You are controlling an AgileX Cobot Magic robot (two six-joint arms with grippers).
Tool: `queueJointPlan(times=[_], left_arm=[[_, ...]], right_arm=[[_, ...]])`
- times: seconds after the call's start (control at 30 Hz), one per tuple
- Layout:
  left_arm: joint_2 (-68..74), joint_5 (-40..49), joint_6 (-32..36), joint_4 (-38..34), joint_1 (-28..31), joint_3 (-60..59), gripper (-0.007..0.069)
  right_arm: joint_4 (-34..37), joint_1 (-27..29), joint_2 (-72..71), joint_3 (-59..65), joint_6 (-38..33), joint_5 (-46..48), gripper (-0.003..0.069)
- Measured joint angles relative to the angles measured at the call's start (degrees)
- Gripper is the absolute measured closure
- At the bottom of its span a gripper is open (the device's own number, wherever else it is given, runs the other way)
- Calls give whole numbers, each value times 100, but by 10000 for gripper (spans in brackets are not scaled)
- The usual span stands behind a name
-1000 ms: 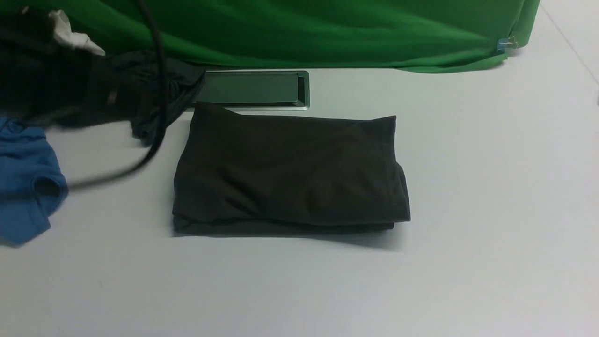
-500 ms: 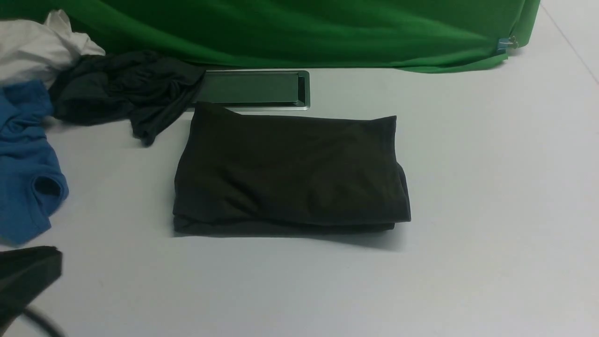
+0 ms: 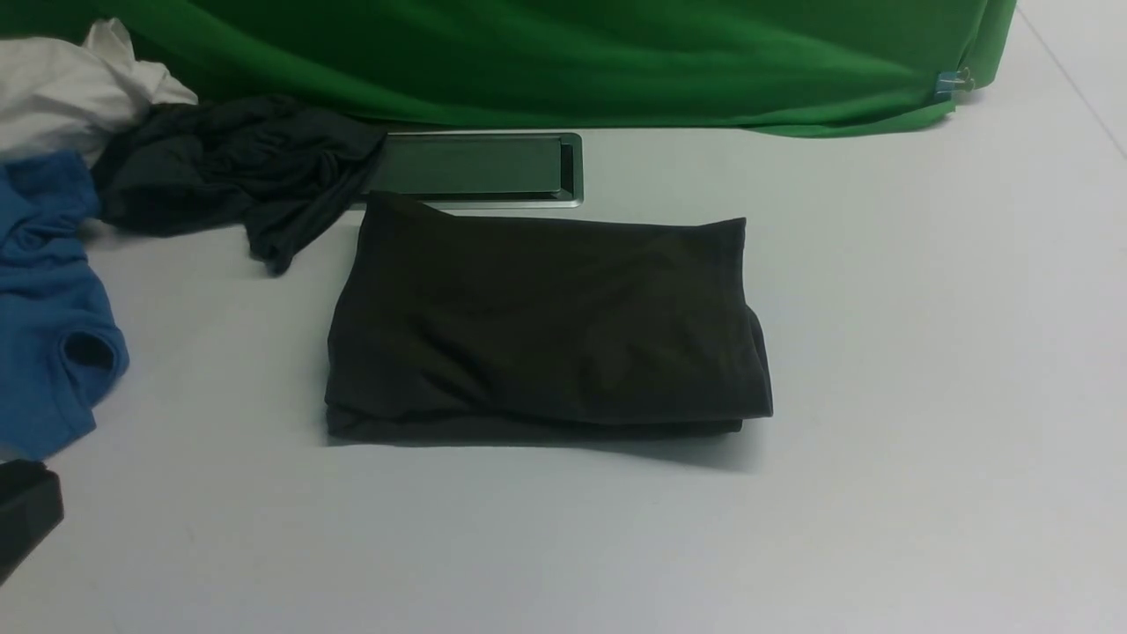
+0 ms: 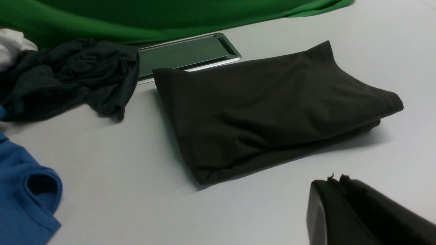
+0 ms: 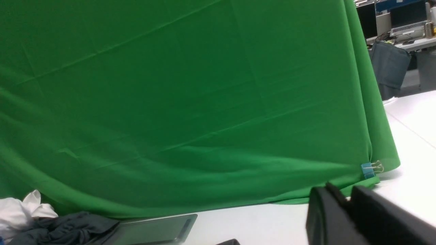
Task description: Fold a long-sleeved shirt on a white desktop.
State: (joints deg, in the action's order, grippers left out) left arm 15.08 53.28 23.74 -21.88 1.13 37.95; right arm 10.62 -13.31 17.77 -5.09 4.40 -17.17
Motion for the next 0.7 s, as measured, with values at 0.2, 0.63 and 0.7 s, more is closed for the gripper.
queueJointPlan(times=[0.2, 0.63, 0.7], left_arm=[[-361, -1360, 165, 824, -9, -454, 606], [-1491, -3393, -2455, 2107, -336, -3733, 605], [-1508, -3597, -2535, 2065, -339, -3832, 603]], right_arm=[[0, 0, -1, 0, 0, 0, 572], [0, 0, -1, 0, 0, 10, 547], [2, 0, -1, 5, 0, 15, 538]])
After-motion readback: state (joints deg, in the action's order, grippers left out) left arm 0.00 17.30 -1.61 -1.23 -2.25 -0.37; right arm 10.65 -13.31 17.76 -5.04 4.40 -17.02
